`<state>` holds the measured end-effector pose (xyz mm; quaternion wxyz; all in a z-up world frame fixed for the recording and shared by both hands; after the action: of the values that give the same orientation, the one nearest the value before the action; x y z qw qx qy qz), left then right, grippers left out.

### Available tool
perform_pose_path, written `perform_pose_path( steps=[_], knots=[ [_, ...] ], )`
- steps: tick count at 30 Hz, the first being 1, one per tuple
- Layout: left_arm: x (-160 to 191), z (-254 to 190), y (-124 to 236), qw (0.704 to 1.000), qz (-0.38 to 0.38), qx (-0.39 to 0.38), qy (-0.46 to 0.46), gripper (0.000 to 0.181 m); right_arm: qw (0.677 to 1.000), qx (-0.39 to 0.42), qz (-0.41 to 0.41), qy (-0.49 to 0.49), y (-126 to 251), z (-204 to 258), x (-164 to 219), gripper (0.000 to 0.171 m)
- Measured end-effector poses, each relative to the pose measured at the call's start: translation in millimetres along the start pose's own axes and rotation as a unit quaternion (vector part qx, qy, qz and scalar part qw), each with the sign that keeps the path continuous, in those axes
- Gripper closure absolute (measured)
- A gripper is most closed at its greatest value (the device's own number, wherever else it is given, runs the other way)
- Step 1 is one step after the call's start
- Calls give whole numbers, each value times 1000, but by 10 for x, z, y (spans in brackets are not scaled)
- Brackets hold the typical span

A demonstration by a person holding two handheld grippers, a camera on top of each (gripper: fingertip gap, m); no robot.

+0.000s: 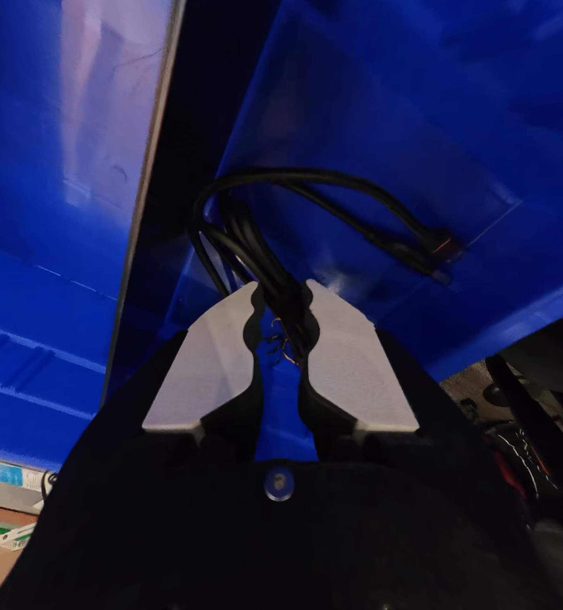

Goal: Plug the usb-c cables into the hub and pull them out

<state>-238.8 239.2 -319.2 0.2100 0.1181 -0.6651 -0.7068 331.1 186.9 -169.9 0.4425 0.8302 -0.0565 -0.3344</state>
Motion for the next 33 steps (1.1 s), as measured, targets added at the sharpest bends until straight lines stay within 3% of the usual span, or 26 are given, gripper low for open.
perform_pose_path(
  steps=[13, 19, 27, 33],
  knots=[
    [203, 91, 820, 994, -73, -82, 1, 163, 999, -13, -38, 24, 89, 160, -287, 144],
    [142, 104, 1360, 973, -155, -171, -17, 164, 991, -47, -114, 45, 186, 431, -702, 130],
    [-362, -338, 2105, 909, -322, -238, -119, 164, 959, -68, -241, 136, 199, 1017, -1522, 106],
    [-953, -1022, 2238, 864, -385, -214, -245, 164, 920, -73, -305, 236, 113, 1560, -2015, 92]
  ],
)
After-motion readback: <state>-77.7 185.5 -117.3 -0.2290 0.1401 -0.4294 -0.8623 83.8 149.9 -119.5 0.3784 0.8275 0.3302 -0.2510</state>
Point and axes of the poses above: each gripper's, where its closed fingertips meet, y back along the fingers, x out of its underside, z = x × y across the jaws, the point moved 3 cm from there along y, back along the fingers, and after that the axes turned 2 degrees about -y, right-handed, at the moved point
